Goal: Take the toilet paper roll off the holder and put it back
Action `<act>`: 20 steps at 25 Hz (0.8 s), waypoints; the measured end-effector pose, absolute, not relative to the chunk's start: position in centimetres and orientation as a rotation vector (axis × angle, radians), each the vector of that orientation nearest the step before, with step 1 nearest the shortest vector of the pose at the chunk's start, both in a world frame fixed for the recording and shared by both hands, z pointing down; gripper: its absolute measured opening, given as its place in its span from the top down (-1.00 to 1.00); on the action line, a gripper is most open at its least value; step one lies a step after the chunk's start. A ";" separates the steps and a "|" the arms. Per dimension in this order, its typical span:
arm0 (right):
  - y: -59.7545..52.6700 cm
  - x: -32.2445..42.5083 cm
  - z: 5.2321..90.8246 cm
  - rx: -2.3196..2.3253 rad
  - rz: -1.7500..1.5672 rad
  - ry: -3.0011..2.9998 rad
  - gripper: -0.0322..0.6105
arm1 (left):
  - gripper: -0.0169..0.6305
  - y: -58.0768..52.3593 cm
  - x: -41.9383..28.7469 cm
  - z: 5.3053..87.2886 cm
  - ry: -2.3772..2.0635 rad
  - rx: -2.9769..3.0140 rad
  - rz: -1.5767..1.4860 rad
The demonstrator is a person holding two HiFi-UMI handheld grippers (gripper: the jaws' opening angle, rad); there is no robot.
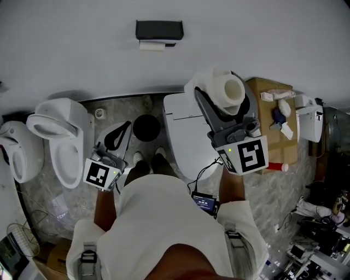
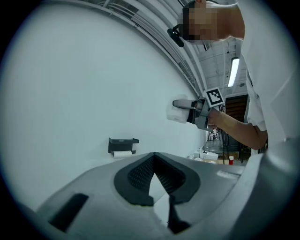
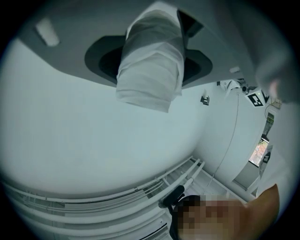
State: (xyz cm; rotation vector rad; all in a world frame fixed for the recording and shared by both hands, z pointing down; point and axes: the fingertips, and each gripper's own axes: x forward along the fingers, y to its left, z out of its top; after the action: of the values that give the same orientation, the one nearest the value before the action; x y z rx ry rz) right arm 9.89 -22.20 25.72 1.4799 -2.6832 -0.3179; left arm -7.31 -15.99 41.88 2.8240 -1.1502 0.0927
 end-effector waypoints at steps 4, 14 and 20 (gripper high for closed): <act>-27.6 9.2 25.5 1.446 -0.358 -2.707 -0.09 | 0.94 -17.6 -7.8 43.7 -1.186 2.780 0.117; -40.7 4.9 28.6 1.333 -0.348 -2.729 -0.09 | 0.94 -21.3 -11.0 48.3 -1.294 2.619 0.214; -46.6 2.6 32.3 1.295 -0.277 -2.706 -0.09 | 0.94 -22.5 -12.2 49.5 -1.325 2.575 0.246</act>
State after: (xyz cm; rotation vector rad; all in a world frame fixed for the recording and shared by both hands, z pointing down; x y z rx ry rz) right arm 2.60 -46.60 32.27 1.2947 -2.7058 -0.2772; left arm -12.16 -22.54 49.49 2.5750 -1.3253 0.2463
